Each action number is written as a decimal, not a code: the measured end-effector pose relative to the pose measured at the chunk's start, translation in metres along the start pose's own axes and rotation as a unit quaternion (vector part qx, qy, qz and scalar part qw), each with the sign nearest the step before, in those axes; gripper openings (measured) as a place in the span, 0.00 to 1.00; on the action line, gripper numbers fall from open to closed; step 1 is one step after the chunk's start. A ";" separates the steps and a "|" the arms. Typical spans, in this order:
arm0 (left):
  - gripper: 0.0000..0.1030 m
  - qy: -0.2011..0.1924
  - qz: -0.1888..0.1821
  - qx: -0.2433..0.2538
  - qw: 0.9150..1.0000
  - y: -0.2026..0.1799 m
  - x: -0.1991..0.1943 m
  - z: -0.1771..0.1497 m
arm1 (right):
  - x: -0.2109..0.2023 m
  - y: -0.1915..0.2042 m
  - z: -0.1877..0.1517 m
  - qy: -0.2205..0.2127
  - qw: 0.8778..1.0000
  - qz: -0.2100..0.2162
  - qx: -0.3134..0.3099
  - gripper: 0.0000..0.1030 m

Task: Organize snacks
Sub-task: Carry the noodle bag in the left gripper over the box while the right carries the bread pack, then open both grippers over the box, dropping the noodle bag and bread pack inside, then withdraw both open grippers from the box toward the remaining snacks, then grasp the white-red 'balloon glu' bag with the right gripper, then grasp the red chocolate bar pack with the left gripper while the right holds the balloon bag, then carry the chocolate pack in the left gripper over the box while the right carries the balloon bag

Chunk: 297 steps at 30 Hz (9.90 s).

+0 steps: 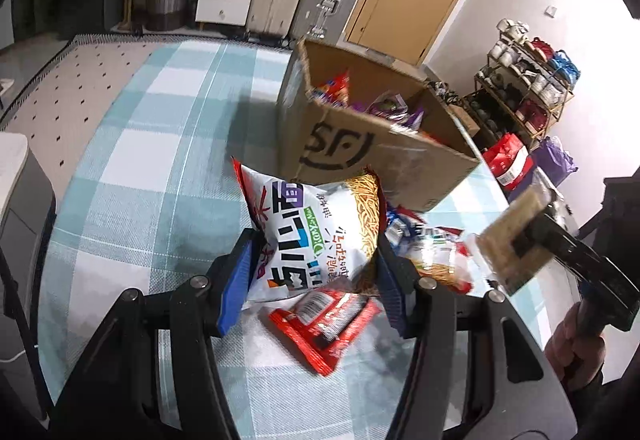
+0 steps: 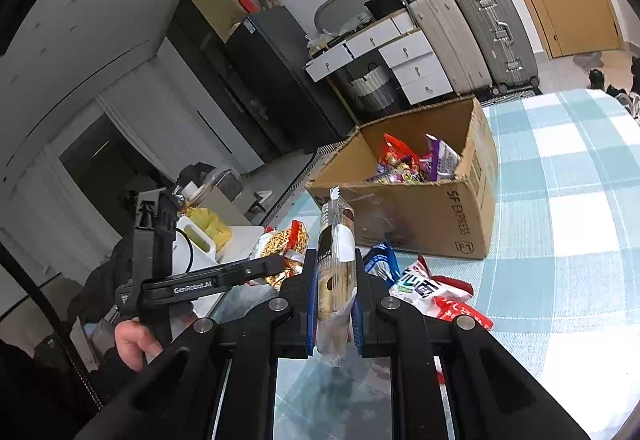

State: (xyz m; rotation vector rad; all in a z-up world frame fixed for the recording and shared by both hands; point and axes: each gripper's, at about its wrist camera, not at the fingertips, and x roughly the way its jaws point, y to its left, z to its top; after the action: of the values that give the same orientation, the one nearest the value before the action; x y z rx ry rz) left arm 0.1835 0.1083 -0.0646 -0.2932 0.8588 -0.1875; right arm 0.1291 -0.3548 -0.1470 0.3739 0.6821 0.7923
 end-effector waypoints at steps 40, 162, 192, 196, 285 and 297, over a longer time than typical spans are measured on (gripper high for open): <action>0.52 -0.042 -0.016 0.097 0.994 -0.104 -0.049 0.130 | -0.004 0.032 0.131 -0.041 0.998 -0.024 -0.041 0.13; 0.99 -0.027 0.082 0.038 0.996 -0.037 0.010 -0.046 | -0.014 -0.018 -0.036 0.022 0.991 -0.127 -0.016 0.95; 0.99 0.013 0.075 0.012 0.997 -0.010 0.045 -0.048 | 0.037 -0.071 -0.050 0.070 0.992 -0.083 0.067 0.42; 0.99 0.012 0.078 0.015 0.997 -0.011 0.044 -0.048 | 0.030 -0.070 -0.051 0.069 0.992 -0.085 0.064 0.42; 0.42 -0.003 0.009 0.089 0.996 -0.058 -0.015 -0.020 | -0.031 0.002 0.005 -0.005 1.000 -0.025 -0.008 0.42; 0.42 -0.019 -0.015 0.090 0.996 -0.063 -0.030 0.045 | -0.021 0.024 0.061 -0.005 0.998 -0.032 -0.059 0.42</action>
State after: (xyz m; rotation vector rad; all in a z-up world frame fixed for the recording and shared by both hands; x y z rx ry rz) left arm 0.1956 0.0651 0.0057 -0.1420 0.7942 -0.2852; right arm 0.1475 -0.3590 -0.0806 0.2486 0.6314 0.7660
